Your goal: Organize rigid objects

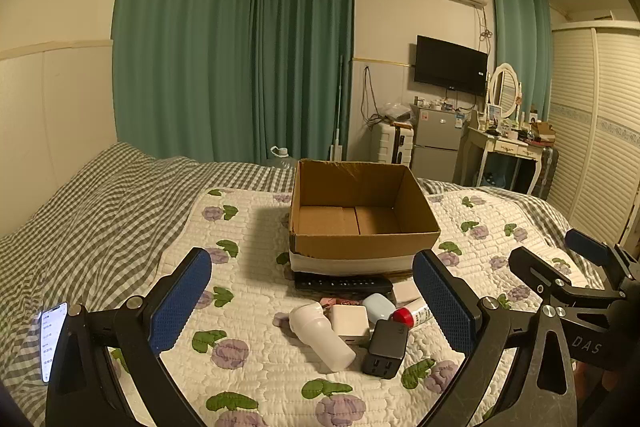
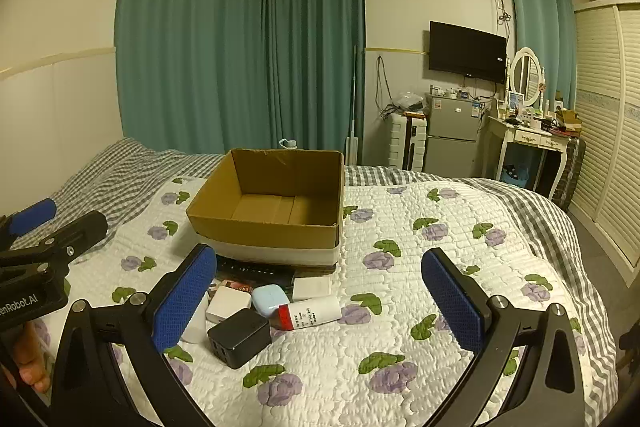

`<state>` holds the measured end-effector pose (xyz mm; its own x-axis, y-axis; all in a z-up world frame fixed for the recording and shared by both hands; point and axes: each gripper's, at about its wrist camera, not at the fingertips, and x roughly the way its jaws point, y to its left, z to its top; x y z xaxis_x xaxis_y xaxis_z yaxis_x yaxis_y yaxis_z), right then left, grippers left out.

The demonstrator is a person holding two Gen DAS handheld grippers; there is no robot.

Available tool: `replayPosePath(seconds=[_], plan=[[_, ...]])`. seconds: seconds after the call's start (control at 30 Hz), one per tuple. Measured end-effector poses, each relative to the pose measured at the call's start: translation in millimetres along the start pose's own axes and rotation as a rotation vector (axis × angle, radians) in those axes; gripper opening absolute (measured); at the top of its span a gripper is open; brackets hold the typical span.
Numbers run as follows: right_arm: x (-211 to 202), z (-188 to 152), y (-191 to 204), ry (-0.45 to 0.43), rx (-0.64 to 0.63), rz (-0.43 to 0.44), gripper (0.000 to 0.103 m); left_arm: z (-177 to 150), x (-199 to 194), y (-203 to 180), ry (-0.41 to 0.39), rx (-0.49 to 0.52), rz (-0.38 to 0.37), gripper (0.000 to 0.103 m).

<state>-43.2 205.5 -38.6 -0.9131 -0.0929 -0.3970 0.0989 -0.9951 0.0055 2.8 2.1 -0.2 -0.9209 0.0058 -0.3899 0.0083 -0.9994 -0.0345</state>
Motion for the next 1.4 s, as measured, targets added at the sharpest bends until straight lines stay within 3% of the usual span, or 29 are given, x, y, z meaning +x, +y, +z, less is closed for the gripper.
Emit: replayPosePath(seconds=[1.4], plan=[[2.2,-3.2,1.9,0.009,-0.001,0.005,0.103,-2.2,-0.7,-0.1,-0.007,0.013,-0.003,0.103]])
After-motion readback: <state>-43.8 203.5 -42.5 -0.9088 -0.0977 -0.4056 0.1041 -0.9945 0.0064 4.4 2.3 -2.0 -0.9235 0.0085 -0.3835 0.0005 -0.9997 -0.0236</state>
